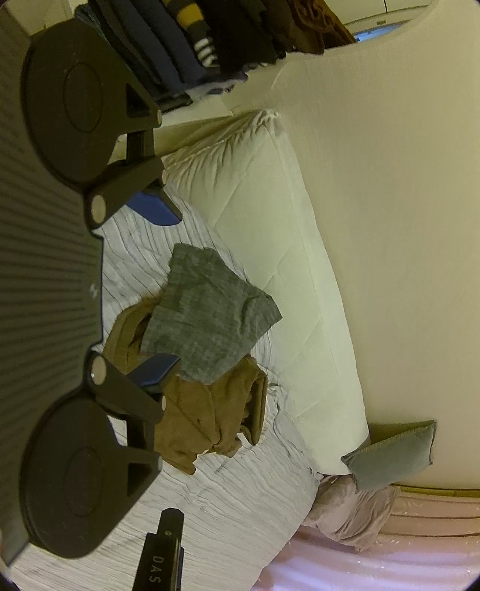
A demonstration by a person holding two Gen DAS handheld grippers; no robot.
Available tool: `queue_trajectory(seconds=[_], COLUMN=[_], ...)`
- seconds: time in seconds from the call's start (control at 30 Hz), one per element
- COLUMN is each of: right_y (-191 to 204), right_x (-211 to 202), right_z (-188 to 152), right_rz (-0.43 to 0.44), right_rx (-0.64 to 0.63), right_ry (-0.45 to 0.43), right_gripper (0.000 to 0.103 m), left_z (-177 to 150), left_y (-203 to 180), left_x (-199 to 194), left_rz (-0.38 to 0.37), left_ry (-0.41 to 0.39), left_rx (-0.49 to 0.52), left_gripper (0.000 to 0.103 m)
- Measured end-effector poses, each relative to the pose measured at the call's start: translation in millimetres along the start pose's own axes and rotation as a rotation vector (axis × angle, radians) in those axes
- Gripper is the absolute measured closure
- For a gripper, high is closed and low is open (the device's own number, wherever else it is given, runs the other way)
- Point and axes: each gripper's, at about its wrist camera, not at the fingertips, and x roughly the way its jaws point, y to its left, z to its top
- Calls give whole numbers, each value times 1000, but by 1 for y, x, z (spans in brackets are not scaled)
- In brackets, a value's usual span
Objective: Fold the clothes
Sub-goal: 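Move both tools toward the grey plaid shorts on the bed, then grasp the grey plaid shorts with the right tool while the left tool grasps them too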
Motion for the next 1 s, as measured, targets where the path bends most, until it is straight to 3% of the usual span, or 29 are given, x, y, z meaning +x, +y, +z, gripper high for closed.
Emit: queue_trajectory(seconds=[0.37,0.67,0.83,1.0], right_y=[-14,-44,-62,-73], right_x=[39,103,146,182], right_z=[9,-10,-27,-38], right_rz=[28,195,306,382], right_rx=[52,269,448,573], right_ry=[12,115,197,234], right_gripper=[51,51,51,51], left_z=[5,-10,-23,-30], left_y=[0,1,0,-2], left_x=[49,113,160,199], left_rz=[-46,-130,-200,-251], left_ry=[56,144,226,277], left_rx=[12,41,50,54], left_gripper=[31,40,58,62])
